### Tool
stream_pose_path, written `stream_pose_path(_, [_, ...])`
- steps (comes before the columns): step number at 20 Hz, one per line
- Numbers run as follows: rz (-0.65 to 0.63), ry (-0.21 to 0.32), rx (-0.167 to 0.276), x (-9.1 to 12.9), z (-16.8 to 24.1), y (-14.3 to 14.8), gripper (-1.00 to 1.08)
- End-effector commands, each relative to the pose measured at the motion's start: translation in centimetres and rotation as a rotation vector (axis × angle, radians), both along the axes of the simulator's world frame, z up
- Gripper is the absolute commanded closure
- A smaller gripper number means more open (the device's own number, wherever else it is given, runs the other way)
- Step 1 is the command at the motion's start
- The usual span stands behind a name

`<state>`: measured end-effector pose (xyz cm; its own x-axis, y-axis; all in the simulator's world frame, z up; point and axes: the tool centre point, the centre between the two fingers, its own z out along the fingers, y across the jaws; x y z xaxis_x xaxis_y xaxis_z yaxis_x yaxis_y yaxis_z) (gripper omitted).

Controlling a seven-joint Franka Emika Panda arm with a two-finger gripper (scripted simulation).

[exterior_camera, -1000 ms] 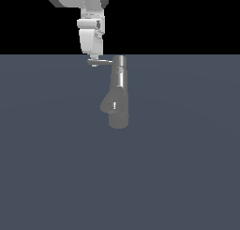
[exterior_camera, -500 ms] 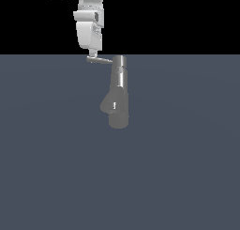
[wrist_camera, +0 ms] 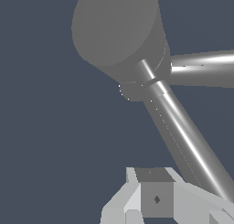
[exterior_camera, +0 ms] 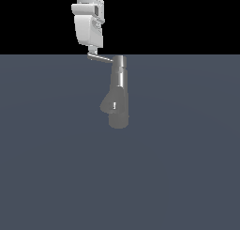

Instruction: Turn on the faucet by rotating a designated handle.

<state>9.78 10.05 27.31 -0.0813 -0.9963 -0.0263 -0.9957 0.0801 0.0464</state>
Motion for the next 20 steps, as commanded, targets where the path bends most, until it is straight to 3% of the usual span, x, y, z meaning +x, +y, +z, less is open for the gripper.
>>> stream_pose_path(1, [0.013,0.016,0.002,-1.1,-0.2,0.9,1.08])
stream_pose_path(5, [-0.003,0.003,-0.002,-1.0,0.3,-0.1,1.08])
stream_pose_path(20, [0.005,0.010,0.000,-4.7,1.7,-2.5,1.08])
